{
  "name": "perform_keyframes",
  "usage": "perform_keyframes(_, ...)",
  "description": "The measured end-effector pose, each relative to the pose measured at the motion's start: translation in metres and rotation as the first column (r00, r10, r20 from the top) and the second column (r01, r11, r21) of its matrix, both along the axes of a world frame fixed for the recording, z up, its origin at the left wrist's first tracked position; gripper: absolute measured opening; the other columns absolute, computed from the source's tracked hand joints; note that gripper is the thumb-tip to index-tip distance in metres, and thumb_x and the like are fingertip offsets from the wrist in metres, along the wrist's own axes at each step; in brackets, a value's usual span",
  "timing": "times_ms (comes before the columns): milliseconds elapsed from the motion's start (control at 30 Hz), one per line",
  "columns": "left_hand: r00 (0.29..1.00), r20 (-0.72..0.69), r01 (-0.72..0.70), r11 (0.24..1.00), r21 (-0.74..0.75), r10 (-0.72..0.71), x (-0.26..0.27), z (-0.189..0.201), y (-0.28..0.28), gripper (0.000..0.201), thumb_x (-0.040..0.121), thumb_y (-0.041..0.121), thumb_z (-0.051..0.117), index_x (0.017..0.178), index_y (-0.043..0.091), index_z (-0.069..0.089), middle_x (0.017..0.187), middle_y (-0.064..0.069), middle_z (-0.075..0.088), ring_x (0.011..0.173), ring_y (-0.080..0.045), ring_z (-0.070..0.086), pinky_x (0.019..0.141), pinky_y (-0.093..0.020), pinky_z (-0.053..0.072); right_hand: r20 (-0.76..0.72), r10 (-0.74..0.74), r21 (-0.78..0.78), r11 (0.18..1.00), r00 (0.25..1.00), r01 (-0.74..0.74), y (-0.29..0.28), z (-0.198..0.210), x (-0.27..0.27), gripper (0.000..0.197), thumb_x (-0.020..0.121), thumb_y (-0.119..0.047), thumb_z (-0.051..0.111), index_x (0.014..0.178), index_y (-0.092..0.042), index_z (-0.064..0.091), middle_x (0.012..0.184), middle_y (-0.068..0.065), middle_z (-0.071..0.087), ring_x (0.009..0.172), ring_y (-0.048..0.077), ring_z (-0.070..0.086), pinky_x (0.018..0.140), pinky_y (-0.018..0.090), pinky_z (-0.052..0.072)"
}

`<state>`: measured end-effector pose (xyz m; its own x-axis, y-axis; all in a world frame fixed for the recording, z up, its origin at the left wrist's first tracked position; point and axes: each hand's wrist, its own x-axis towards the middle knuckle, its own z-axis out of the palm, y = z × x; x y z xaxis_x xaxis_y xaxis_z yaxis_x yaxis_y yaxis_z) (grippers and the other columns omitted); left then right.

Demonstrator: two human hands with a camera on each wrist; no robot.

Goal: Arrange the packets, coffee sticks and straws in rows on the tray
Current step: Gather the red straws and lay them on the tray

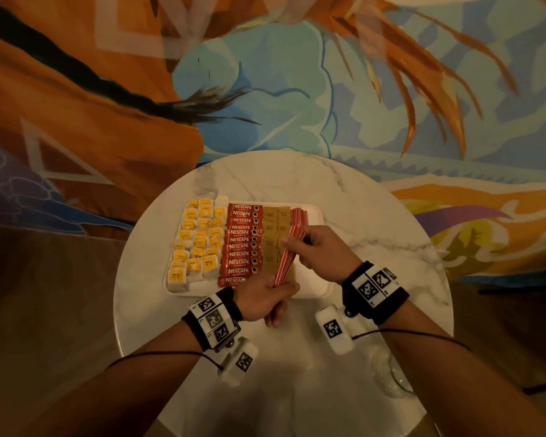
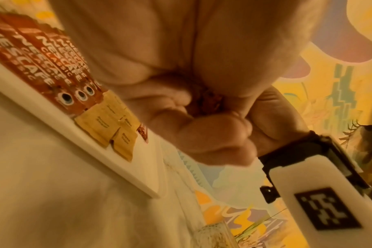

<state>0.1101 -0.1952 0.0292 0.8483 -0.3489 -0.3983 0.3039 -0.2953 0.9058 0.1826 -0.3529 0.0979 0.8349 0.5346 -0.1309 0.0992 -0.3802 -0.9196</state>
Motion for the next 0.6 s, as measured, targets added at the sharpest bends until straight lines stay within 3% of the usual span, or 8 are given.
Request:
perform_keyframes(100, 0.998, -0.039, -0.042, 0.998, -0.041, 0.040, 0.006, -0.001, -0.002, 0.038, 0.102, 0.027, 0.049, 0.068, 0.008, 0.049, 0.053, -0.008, 0.051, 0.045, -0.027, 0.055, 0.044, -0.029, 0.044, -0.073, -0.016, -0.022, 1.000, 0.997, 0.015, -0.001, -0.015, 0.000, 0.038, 0.094, -0.033, 0.066, 0.078, 0.001, 0.060, 0.058, 0.005, 0.049, 0.049, 0.013, 0.040, 0.052, 0.028, 0.036)
perform_keyframes(300, 0.999, 0.038, 0.003, 1.000, 0.024, -0.003, 0.027, -0.002, -0.010, 0.045, 0.102, 0.035, 0.051, 0.078, -0.003, 0.061, 0.061, -0.012, 0.062, 0.051, -0.025, 0.060, 0.049, -0.029, 0.049, -0.070, 0.014, -0.140, 0.990, 0.997, -0.024, -0.005, -0.021, 0.023, 0.040, 0.096, -0.036, 0.062, 0.069, -0.008, 0.061, 0.057, 0.004, 0.052, 0.049, 0.015, 0.044, 0.053, 0.028, 0.039)
perform_keyframes(433, 0.989, 0.118, 0.071, 0.984, 0.165, -0.092, 0.057, 0.006, -0.012, 0.040, 0.100, 0.045, 0.051, 0.087, 0.009, 0.063, 0.071, -0.005, 0.069, 0.059, -0.018, 0.067, 0.055, -0.029, 0.056, -0.030, -0.044, -0.300, 0.953, 0.999, 0.033, -0.009, -0.006, 0.066, 0.042, 0.096, -0.037, 0.061, 0.062, -0.012, 0.061, 0.050, -0.001, 0.054, 0.043, 0.010, 0.045, 0.053, 0.026, 0.041)
perform_keyframes(533, 0.967, 0.216, 0.054, 0.938, 0.343, -0.135, 0.085, 0.009, -0.006, 0.053, 0.089, 0.067, 0.050, 0.096, 0.017, 0.065, 0.084, -0.005, 0.070, 0.075, -0.023, 0.068, 0.071, -0.040, 0.060, -0.007, -0.121, -0.432, 0.895, 0.993, 0.106, -0.015, -0.001, 0.108, 0.042, 0.092, -0.042, 0.061, 0.063, -0.012, 0.060, 0.053, 0.004, 0.054, 0.047, 0.017, 0.047, 0.053, 0.026, 0.041)
perform_keyframes(600, 0.962, 0.238, 0.013, 0.896, 0.445, -0.132, 0.104, 0.009, -0.002, 0.041, 0.088, 0.062, 0.054, 0.101, 0.025, 0.064, 0.094, 0.003, 0.068, 0.086, -0.017, 0.065, 0.080, -0.039, 0.057, -0.028, -0.170, -0.498, 0.857, 0.985, 0.134, -0.018, -0.006, 0.134, 0.041, 0.090, -0.042, 0.064, 0.063, -0.012, 0.060, 0.054, 0.005, 0.054, 0.049, 0.020, 0.048, 0.052, 0.026, 0.042)
